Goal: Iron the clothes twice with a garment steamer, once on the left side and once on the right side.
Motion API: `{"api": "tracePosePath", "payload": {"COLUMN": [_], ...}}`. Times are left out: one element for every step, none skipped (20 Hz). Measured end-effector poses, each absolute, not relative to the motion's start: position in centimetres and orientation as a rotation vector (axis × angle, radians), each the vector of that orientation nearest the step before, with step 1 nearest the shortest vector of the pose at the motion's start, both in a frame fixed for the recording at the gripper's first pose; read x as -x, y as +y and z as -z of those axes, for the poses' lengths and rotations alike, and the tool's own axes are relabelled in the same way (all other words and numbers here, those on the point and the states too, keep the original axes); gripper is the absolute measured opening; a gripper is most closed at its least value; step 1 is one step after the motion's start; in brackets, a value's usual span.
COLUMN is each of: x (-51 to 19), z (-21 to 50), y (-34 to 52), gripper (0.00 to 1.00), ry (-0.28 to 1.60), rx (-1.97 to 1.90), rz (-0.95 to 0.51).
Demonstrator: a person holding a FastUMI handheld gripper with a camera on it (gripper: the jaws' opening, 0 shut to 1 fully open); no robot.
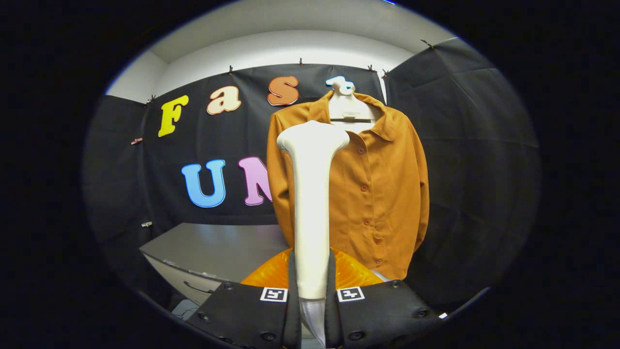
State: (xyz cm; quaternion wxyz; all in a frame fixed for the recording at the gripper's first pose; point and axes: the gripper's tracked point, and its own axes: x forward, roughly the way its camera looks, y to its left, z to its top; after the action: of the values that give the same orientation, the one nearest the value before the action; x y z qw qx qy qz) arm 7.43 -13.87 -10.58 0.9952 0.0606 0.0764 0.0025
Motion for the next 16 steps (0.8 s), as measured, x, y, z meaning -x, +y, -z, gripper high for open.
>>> {"api": "tracePosePath", "payload": {"x": [-7.9, -8.1, -8.3, -8.4, -8.6, -8.7, -8.7, -8.7, -8.6, -8.6, -8.5, -8.4, -8.4, -8.4, -8.4, -8.5], "z": [9.5, 8.6, 7.7, 6.9, 6.1, 5.3, 4.6, 3.9, 3.3, 2.7, 2.3, 2.1, 1.9, 1.9, 2.0, 2.0], "y": [-13.1, -12.1, -11.1, -10.1, -9.2, -8.1, -7.0, -6.0, -5.0, -4.2, -3.4, -2.6, -2.0, -1.4, -1.0, -0.8], "gripper": [0.22, 0.22, 0.22, 0.22, 0.22, 0.22, 0.22, 0.22, 0.22, 0.22, 0.22, 0.22, 0.22, 0.22, 0.22, 0.22], "ry": [0.141, 0.127, 0.114, 0.100, 0.087, 0.075, 0.065, 0.056, 0.046, 0.038, 0.031, 0.026, 0.025, 0.027, 0.036, 0.043], "rx": [-0.125, -0.127, -0.127, -0.122, -0.120, -0.124, -0.128, -0.129, -0.119, -0.104, -0.089, -0.083, -0.081, -0.081, -0.082, -0.084], "rz": [-0.014, -0.025, -0.033, -0.042, -0.051, -0.062, -0.075, -0.084, -0.091, -0.098, -0.104, -0.113, -0.119, -0.121, -0.120, -0.118]}}
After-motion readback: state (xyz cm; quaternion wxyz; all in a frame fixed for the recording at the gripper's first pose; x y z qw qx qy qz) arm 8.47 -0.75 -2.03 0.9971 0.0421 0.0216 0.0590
